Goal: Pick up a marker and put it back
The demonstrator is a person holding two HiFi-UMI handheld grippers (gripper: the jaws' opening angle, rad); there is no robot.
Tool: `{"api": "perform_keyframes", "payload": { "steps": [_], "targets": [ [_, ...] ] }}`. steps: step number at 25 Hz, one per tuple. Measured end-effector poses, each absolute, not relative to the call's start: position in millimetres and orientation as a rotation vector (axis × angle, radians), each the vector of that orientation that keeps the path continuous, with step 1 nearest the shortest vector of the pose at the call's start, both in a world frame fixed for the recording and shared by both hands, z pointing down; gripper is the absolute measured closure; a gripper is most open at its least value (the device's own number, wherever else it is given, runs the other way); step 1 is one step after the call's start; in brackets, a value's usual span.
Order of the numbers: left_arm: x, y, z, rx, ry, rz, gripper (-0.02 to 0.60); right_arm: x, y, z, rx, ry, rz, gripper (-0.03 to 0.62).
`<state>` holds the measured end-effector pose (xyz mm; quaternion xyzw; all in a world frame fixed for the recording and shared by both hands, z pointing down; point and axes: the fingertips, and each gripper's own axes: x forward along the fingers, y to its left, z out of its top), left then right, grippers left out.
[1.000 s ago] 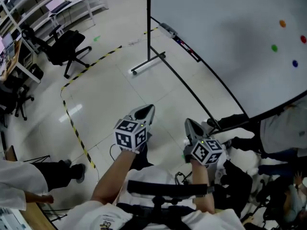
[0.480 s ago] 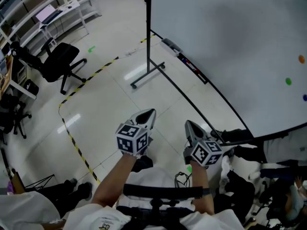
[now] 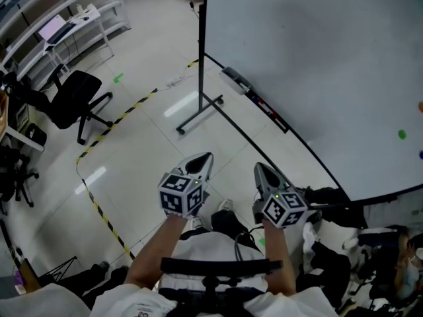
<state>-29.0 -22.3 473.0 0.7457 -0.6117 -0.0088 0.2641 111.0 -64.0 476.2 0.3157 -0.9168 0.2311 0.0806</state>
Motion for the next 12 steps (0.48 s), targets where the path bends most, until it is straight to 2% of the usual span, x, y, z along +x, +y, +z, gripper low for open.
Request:
{"api": "perform_keyframes", "payload": {
  "steps": [10, 12],
  "targets": [
    [-52, -102, 489, 2.002, -1.634, -0.029, 0.589, 70, -169, 498, 0.964, -2.726, 0.646, 0.568],
    [-55, -121, 492, 2.002, -1.627, -0.019, 0.588, 60, -196, 506, 0.979, -2.705, 0.634, 0.538]
  ]
}}
